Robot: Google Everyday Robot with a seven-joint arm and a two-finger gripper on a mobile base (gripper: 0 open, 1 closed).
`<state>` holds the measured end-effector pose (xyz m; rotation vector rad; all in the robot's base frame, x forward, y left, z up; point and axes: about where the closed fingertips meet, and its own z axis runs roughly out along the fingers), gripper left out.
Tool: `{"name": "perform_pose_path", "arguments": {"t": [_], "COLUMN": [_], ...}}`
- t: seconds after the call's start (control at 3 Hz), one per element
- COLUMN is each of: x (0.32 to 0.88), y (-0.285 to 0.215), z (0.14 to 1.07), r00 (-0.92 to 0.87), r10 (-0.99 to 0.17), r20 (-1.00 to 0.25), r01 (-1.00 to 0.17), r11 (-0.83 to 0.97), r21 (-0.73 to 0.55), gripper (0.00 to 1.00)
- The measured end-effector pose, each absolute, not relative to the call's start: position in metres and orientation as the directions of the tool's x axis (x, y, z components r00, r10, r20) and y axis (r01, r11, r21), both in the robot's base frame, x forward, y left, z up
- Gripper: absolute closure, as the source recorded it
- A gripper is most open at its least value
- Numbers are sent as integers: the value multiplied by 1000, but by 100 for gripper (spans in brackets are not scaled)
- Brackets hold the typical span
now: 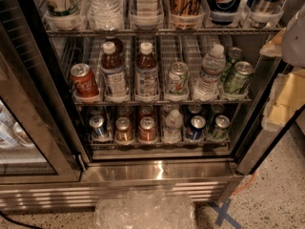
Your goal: Pick coke can from bottom shelf of fridge
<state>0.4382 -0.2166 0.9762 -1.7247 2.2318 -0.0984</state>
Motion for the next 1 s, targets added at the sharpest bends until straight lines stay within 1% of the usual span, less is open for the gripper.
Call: {"name": "perform_pose_path", "arguments": {"t": [0.67,1.0], "x": [438,441], "y": [-212,-183], "z": [972,951], "r00": [-234,-271], "r10": [-947,-911], "r20": [-219,-312], "r01": [-924,-918], "r11": [286,341], "r21": [-252,-200], "gripper": [0,0]}}
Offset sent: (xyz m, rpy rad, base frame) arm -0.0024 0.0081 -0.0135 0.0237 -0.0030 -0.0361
